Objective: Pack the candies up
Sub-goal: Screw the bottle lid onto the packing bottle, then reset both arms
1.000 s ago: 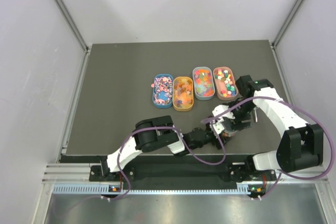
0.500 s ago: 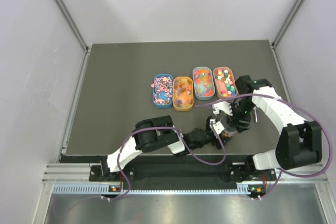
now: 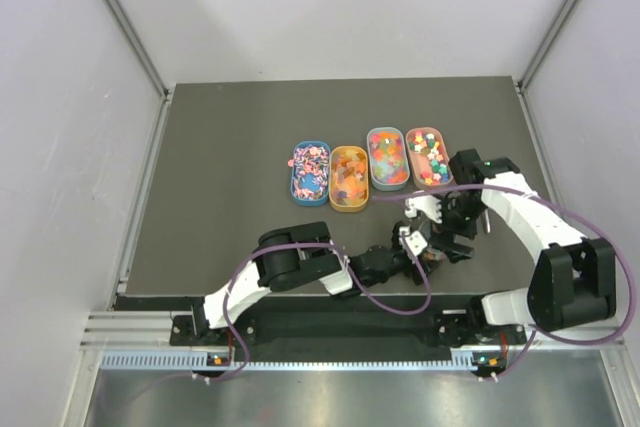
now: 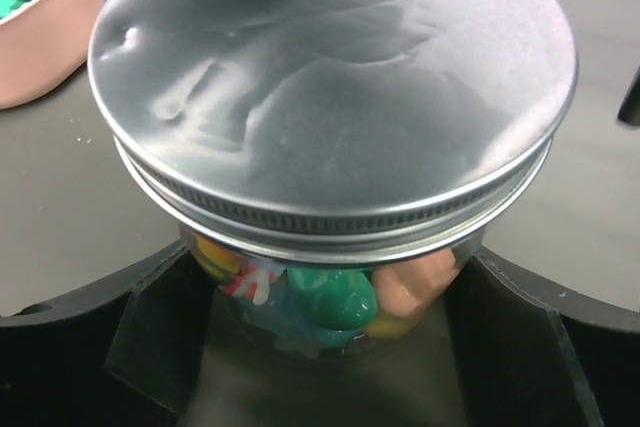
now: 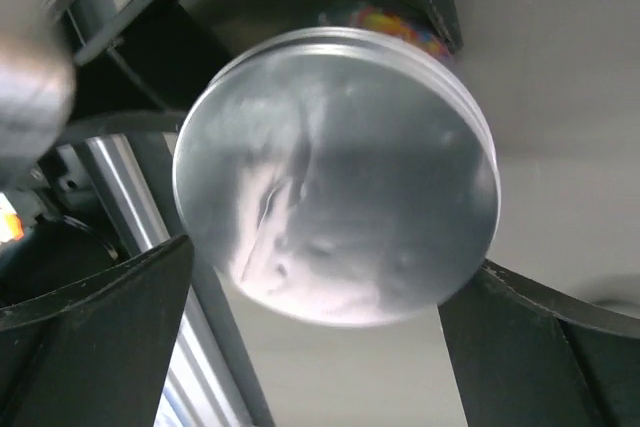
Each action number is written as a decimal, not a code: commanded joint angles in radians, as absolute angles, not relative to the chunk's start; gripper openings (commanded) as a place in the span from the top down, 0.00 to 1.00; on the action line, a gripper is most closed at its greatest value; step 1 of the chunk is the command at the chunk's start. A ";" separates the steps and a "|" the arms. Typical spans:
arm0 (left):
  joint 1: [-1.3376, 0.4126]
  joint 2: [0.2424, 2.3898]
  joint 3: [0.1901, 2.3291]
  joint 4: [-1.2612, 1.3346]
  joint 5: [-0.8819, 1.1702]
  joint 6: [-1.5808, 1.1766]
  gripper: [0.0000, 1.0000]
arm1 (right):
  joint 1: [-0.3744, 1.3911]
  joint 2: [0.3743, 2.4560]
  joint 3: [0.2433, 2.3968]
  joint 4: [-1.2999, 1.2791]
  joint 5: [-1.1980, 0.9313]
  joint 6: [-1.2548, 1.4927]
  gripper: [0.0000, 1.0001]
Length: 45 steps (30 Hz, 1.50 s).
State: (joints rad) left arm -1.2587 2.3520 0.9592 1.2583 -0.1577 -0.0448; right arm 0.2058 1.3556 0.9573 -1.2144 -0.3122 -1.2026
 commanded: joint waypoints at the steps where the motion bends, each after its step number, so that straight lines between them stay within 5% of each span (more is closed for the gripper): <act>1: -1.241 2.552 0.834 0.405 -0.250 -0.238 1.00 | 0.171 1.287 0.971 -1.215 -0.281 -1.281 0.00; 9: -1.224 2.606 0.854 0.296 -0.317 -0.365 0.97 | -0.098 1.410 1.192 -1.230 -0.325 -1.445 0.00; 11: -1.227 2.609 0.856 0.284 -0.354 -0.374 0.64 | -0.146 1.465 1.253 -1.233 -0.360 -1.436 0.00; 14: -1.227 2.625 0.865 0.267 -0.399 -0.367 0.37 | -0.179 1.500 1.292 -1.238 -0.403 -1.434 0.00; 15: -1.227 2.626 0.868 0.265 -0.414 -0.367 0.11 | -0.184 1.502 1.292 -1.235 -0.406 -1.436 0.00; 16: -1.227 2.628 0.868 0.267 -0.448 -0.362 0.02 | -0.190 1.499 1.286 -1.230 -0.408 -1.440 0.00; 27: -1.267 2.643 0.902 0.305 -0.735 -0.141 0.01 | -0.213 1.494 1.238 -1.114 -0.436 -1.411 0.00; 45: -1.336 2.362 0.736 0.448 -0.793 0.120 0.01 | -0.218 1.445 1.266 -1.108 -0.529 -1.362 0.00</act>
